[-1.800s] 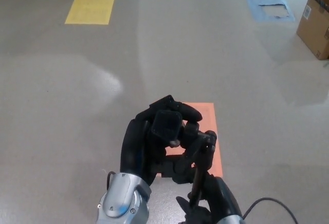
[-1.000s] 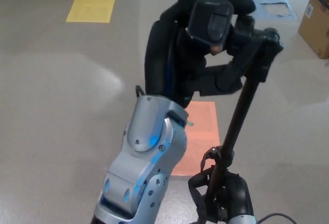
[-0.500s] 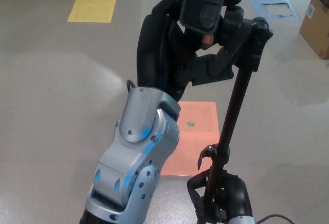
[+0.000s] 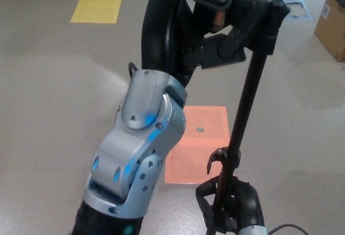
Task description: A phone stand is kept on the floor and the robot uses both its hands to grab it and uses its left hand to extend the phone stand by pulling it upwards
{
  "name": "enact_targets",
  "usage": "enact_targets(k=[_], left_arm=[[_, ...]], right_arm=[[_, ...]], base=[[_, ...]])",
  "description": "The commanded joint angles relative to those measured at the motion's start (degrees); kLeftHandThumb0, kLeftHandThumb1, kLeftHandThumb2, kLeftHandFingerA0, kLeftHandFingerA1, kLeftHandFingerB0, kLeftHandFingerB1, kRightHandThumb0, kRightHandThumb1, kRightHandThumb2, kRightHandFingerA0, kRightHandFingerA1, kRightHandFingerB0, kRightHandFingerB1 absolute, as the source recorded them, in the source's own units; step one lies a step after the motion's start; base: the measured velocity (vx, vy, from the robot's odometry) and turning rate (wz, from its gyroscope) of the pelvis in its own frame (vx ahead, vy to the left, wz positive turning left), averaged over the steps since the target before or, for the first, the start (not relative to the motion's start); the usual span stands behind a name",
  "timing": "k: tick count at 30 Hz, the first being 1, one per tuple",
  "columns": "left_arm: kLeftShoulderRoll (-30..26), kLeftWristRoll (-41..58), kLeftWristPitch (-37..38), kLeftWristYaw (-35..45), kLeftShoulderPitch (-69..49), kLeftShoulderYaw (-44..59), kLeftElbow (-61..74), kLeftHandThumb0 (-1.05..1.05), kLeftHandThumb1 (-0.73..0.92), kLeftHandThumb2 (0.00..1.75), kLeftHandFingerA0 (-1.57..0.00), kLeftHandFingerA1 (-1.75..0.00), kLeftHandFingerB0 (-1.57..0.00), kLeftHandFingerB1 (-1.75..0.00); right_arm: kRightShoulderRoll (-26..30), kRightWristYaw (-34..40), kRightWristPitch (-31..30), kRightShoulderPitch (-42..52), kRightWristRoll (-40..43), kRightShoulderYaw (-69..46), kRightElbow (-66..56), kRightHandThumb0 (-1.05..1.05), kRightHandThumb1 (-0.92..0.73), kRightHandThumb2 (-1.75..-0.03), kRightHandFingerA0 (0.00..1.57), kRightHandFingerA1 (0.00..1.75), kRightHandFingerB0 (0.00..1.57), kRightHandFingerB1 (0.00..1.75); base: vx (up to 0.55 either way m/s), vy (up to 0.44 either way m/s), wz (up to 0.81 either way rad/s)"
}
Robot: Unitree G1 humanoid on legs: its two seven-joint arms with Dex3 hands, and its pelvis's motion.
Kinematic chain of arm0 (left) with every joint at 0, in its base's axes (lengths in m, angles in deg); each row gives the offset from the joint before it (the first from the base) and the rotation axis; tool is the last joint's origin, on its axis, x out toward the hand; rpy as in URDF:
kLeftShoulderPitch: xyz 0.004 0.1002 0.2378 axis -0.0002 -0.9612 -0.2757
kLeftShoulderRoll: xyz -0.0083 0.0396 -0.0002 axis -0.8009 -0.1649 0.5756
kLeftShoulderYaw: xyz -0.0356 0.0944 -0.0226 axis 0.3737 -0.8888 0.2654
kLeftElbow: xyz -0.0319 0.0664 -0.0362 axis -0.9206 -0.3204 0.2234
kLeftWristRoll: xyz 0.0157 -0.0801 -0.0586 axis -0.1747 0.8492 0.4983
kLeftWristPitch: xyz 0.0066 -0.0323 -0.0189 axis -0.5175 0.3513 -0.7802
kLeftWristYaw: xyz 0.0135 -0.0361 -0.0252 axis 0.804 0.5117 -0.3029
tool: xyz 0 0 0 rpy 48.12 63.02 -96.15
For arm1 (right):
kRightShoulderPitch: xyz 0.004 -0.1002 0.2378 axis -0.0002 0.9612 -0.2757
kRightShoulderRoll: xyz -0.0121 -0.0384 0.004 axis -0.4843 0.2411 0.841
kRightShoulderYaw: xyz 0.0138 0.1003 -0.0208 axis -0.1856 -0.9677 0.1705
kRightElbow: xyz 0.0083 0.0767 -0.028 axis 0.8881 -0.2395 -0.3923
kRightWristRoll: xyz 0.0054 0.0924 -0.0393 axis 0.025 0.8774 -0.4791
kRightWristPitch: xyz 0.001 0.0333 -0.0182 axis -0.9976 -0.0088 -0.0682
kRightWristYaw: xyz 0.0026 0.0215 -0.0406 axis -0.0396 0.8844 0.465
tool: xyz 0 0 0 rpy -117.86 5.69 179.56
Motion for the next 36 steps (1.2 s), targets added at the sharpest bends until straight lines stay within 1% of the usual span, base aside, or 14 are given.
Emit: enact_targets(k=[1,2,6,7,9,12,13,19,23,25,30,31,33,36], left_arm=[[11.3,1.6,0.5,-6.2,-4.4,-8.0,14.0,-0.09,0.58,0.72,-0.98,-1.75,-0.7,-1.75],[10.7,3.6,2.6,-6.2,-13.1,-11.5,14.3,-0.08,0.63,0.68,-0.9,-1.75,-0.69,-1.75],[9.2,4.7,6.5,-5.0,-28.2,-17.3,14.3,-0.09,0.66,0.67,-0.87,-1.75,-0.65,-1.75],[8.2,4.8,9.5,-4.7,-34.0,-19.1,12.4,-0.11,0.67,0.61,-0.82,-1.75,-0.61,-1.75],[6.8,6.1,12.1,-4.2,-39.4,-20.6,10.6,-0.23,0.55,0.77,-1.2,-1.54,-0.91,-1.39],[5.0,7.4,15.3,-3.0,-45.1,-21.7,8.0,-0.24,0.53,0.77,-1.18,-1.52,-0.94,-1.39],[4.6,8.0,15.8,-3.2,-46.4,-22.1,7.9,-0.15,0.63,0.58,-0.82,-1.75,-0.59,-1.75],[1.5,8.3,19.6,-2.2,-51.6,-23.5,6.6,-0.15,0.62,0.58,-0.79,-1.75,-0.57,-1.75],[0.1,7.3,22.6,-1.3,-53.4,-23.1,4.4,-0.26,0.5,0.79,-1.18,-1.48,-0.94,-1.36],[-0.6,8.1,23.7,-0.5,-55.4,-21.6,3.0,-0.27,0.5,0.81,-1.2,-1.49,-0.99,-1.38],[-1.2,7.6,24.9,-0.9,-55.6,-21.5,2.2,-0.19,0.62,0.59,-0.87,-1.75,-0.66,-1.75],[-0.9,8.2,26.5,0.6,-56.6,-19.5,-0.3,-0.2,0.6,0.59,-0.87,-1.75,-0.68,-1.75],[-0.8,9.0,27.3,1.3,-57.7,-18.0,-2.5,-0.26,0.49,0.8,-1.17,-1.47,-0.99,-1.37],[-0.8,10.0,27.6,1.3,-58.7,-17.0,-4.1,-0.26,0.49,0.8,-1.17,-1.47,-0.99,-1.37]], right_arm=[[1.1,-1.0,-1.5,3.4,3.9,-3.0,2.6,-0.4,-0.83,-1.24,1.42,1.41,1.36,1.39],[1.0,-1.7,-0.7,3.4,4.6,-3.6,2.3,-0.56,-0.85,-0.73,1.24,1.72,1.03,1.73],[0.9,0.2,0.4,3.9,3.0,-2.8,1.9,-0.32,-0.71,-1.18,1.29,1.3,1.36,1.33],[0.9,-0.3,1.4,4.2,2.9,-2.7,1.3,-0.54,-0.89,-0.67,0.99,1.2,0.92,0.97],[0.6,-0.5,1.2,4.1,3.8,-3.4,1.0,-0.45,-0.69,-1.1,0.87,0.93,0.81,0.83],[0.1,-1.6,2.6,4.7,5.0,-4.1,-0.6,-0.48,-0.62,-0.58,0.89,1.03,0.76,0.88],[-0.2,-3.2,3.7,5.2,6.2,-4.7,-1.1,-0.47,-0.66,-0.6,1.03,1.02,0.83,0.85],[0.7,-5.0,6.2,6.5,5.2,-3.7,-2.4,-0.49,-0.78,-0.62,0.95,1.09,0.81,0.83],[1.1,-5.4,2.2,5.3,6.3,-5.1,-2.4,-0.54,-0.89,-0.66,0.92,1.03,0.74,0.86],[2.1,-3.6,1.1,3.8,5.3,-5.1,-1.2,-0.42,-0.72,-1.11,1.16,1.2,0.86,1.05],[2.9,-3.7,2.4,3.5,4.2,-4.8,-0.8,-0.5,-0.92,-0.7,1.11,1.34,0.95,1.17],[3.5,-3.4,2.5,3.0,4.2,-5.1,-0.6,-0.51,-0.91,-0.68,1.21,1.75,1.2,1.75],[3.8,-3.5,2.6,2.9,4.3,-5.7,-0.6,-0.41,-0.86,-1.25,1.42,1.42,1.4,1.41],[3.9,-3.7,2.8,3.0,4.7,-6.2,-0.6,-0.41,-0.86,-1.25,1.42,1.42,1.4,1.41]], base=[[0.0,0.0,0.0],[0.0,0.0,0.0],[0.0,0.0,0.0],[0.0,0.0,0.0],[0.0,0.0,0.0],[0.0,0.0,0.0],[0.0,0.0,0.0],[0.0,0.0,0.0],[0.0,0.0,0.0],[0.0,0.0,0.0],[0.0,0.0,0.0],[0.0,0.0,0.0],[0.0,0.0,0.0],[0.0,0.0,0.0]])
